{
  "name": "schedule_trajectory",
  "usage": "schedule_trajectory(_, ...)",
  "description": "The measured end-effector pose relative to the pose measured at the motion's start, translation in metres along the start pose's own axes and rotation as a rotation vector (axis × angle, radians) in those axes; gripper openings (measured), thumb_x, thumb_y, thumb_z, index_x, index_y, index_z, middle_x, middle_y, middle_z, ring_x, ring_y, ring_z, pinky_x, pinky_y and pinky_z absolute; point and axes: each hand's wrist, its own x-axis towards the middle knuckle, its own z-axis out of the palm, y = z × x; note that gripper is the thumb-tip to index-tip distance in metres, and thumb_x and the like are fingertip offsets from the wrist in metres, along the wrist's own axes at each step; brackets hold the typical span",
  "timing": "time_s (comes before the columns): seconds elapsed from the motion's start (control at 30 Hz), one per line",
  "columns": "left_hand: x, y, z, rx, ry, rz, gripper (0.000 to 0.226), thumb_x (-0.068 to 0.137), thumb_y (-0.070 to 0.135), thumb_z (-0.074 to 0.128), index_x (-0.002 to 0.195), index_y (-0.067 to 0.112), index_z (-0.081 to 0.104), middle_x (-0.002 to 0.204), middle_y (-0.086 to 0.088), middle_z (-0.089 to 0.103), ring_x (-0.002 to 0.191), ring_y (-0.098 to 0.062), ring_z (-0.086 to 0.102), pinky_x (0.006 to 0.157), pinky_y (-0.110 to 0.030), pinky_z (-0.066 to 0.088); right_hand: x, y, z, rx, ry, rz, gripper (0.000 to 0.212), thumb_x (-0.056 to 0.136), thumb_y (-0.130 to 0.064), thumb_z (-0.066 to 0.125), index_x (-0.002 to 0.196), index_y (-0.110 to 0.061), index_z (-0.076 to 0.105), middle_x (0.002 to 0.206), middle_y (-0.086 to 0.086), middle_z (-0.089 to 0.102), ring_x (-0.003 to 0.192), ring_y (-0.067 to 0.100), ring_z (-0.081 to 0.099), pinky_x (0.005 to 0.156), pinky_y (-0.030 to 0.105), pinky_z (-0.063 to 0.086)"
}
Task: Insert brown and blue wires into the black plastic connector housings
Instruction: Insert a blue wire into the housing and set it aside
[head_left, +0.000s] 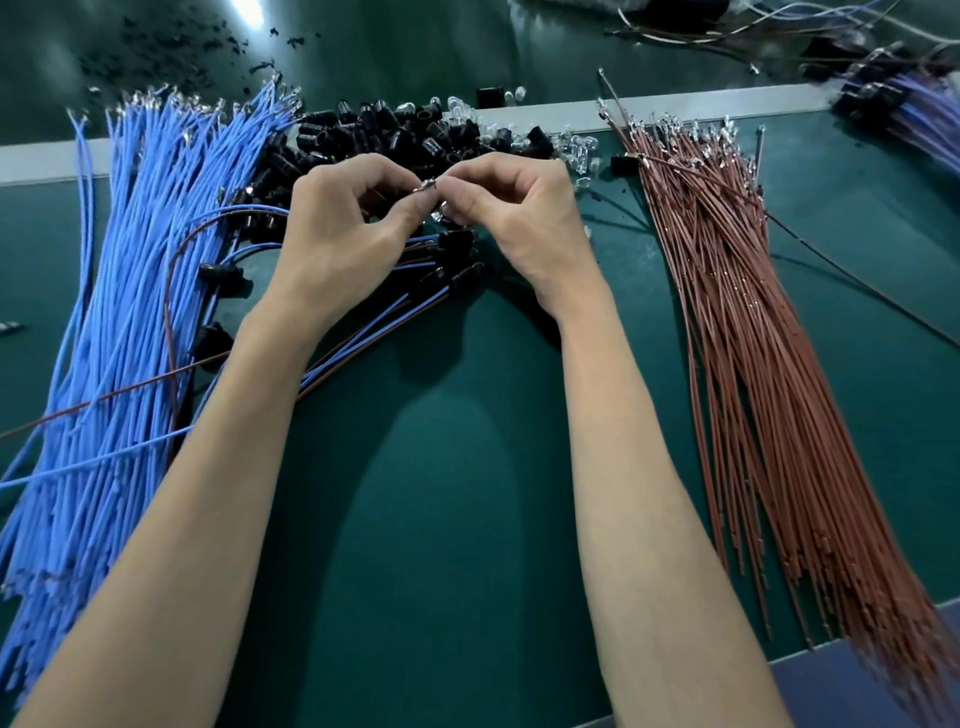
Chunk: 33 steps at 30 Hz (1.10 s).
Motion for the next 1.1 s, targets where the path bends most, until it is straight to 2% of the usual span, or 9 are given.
schedule_trajectory(0.1,-0.0008,0.0013,-0.0009,0.01,0.002,0.01,0.005,0.087,0.024,0.068,0.087,0.019,0.067,0.07,0.014,0.059,0.059,0.004,0.05,0.06,-0.013,0.039,0.0013,0.0004,-0.0004,0.017,0.001,0.018,0.005,0.084,-0.003,0.069,0.081,-0.006,0.072,0.076,0.008,0.069,0.07,0.015,0.064,0.074,0.029,0.055)
schedule_trajectory(0.2,-0.0002,0.0025,-0.0006,0.043,0.004,0.021,0.009,0.087,0.023,0.067,0.09,0.015,0.069,0.07,0.017,0.057,0.057,0.008,0.05,0.059,-0.008,0.036,0.002,0.0015,0.0002,0.014,0.011,0.05,0.004,0.083,-0.002,0.068,0.081,-0.003,0.072,0.076,0.01,0.068,0.071,0.017,0.063,0.076,0.033,0.054)
schedule_trajectory(0.4,-0.0001,0.0022,-0.0009,0.075,0.012,0.042,0.013,0.088,0.023,0.067,0.091,0.011,0.07,0.071,0.019,0.056,0.059,0.009,0.051,0.06,-0.007,0.036,0.0009,0.0001,0.0014,0.085,-0.005,0.084,0.009,0.084,0.003,0.065,0.08,-0.004,0.07,0.079,0.012,0.067,0.077,0.02,0.063,0.086,0.039,0.054)
schedule_trajectory(0.53,0.0004,0.0012,-0.0012,0.121,0.049,0.09,0.016,0.087,0.022,0.067,0.093,0.007,0.07,0.079,0.01,0.06,0.064,0.002,0.05,0.065,-0.007,0.036,0.0016,-0.0006,-0.0006,0.235,-0.064,0.174,0.014,0.086,0.007,0.061,0.078,-0.003,0.066,0.076,0.01,0.064,0.074,0.015,0.062,0.076,0.022,0.054)
schedule_trajectory(0.63,0.0,0.0,-0.0008,0.187,0.065,0.154,0.018,0.087,0.021,0.067,0.094,0.006,0.071,0.088,0.005,0.061,0.075,-0.001,0.051,0.066,-0.005,0.034,0.0031,0.0005,-0.0023,0.27,-0.054,0.23,0.011,0.086,0.005,0.063,0.077,-0.002,0.066,0.075,0.011,0.064,0.072,0.015,0.063,0.072,0.019,0.053)
schedule_trajectory(0.83,-0.0011,0.0,0.0006,0.261,0.085,0.248,0.019,0.088,0.022,0.065,0.092,0.004,0.07,0.088,-0.008,0.065,0.074,-0.014,0.052,0.07,-0.02,0.039,0.0064,0.0037,-0.0039,0.322,-0.057,0.257,0.017,0.084,0.008,0.063,0.071,-0.002,0.067,0.069,0.009,0.066,0.066,0.013,0.065,0.067,0.018,0.053)
schedule_trajectory(1.0,-0.0009,-0.0007,-0.0002,0.247,0.084,0.239,0.02,0.088,0.022,0.065,0.093,0.004,0.07,0.09,-0.008,0.065,0.077,-0.013,0.054,0.071,-0.017,0.04,0.0064,0.0048,-0.0026,0.33,-0.046,0.244,0.017,0.085,0.006,0.063,0.071,-0.003,0.068,0.069,0.007,0.066,0.065,0.011,0.065,0.068,0.018,0.053)
schedule_trajectory(1.1,-0.0014,-0.0012,-0.0002,0.275,0.092,0.246,0.02,0.088,0.022,0.064,0.094,0.004,0.07,0.09,-0.009,0.065,0.077,-0.019,0.056,0.071,-0.027,0.044,0.0073,0.0043,-0.0033,0.357,-0.053,0.261,0.02,0.087,0.001,0.063,0.069,-0.004,0.069,0.069,0.005,0.067,0.067,0.01,0.065,0.071,0.019,0.054)
